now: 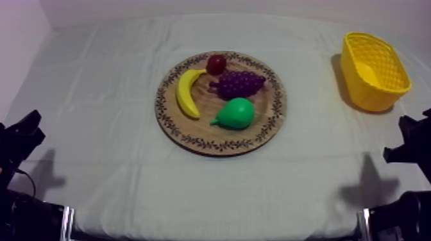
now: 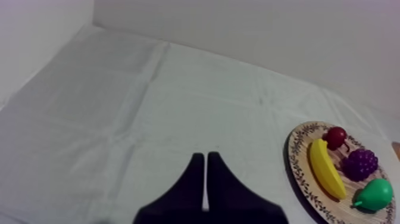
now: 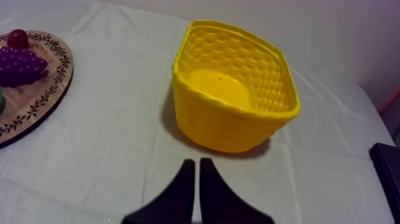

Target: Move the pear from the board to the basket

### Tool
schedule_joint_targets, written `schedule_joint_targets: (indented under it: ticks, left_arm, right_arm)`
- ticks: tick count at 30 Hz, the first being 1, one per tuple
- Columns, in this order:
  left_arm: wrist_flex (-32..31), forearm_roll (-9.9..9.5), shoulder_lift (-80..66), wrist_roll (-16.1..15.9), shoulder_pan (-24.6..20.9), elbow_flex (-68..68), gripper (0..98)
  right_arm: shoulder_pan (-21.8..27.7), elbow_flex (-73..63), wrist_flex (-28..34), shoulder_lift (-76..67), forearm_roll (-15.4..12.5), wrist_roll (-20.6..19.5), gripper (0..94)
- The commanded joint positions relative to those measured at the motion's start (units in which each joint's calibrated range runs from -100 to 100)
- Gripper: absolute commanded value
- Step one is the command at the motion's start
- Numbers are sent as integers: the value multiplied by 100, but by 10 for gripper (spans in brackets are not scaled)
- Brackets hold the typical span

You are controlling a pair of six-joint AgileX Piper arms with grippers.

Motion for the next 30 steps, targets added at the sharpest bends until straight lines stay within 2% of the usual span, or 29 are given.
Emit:
schedule_joint_targets:
  ticks: [1,21,26,30]
  left_arm:
    - [-1,1,0,1,-1,5,1]
    - [-1,1,0,1,-1,5,1]
    - [-1,1,0,1,-1,5,1]
    - [-1,1,0,1,-1,5,1]
  right_arm:
    - [2,3,2,-1,1,-2,5]
    - [2,3,2,-1,1,13,5]
    - [-27,3,2,-1,1,224,5]
    - [-41,9,0,-1,-16,202,5]
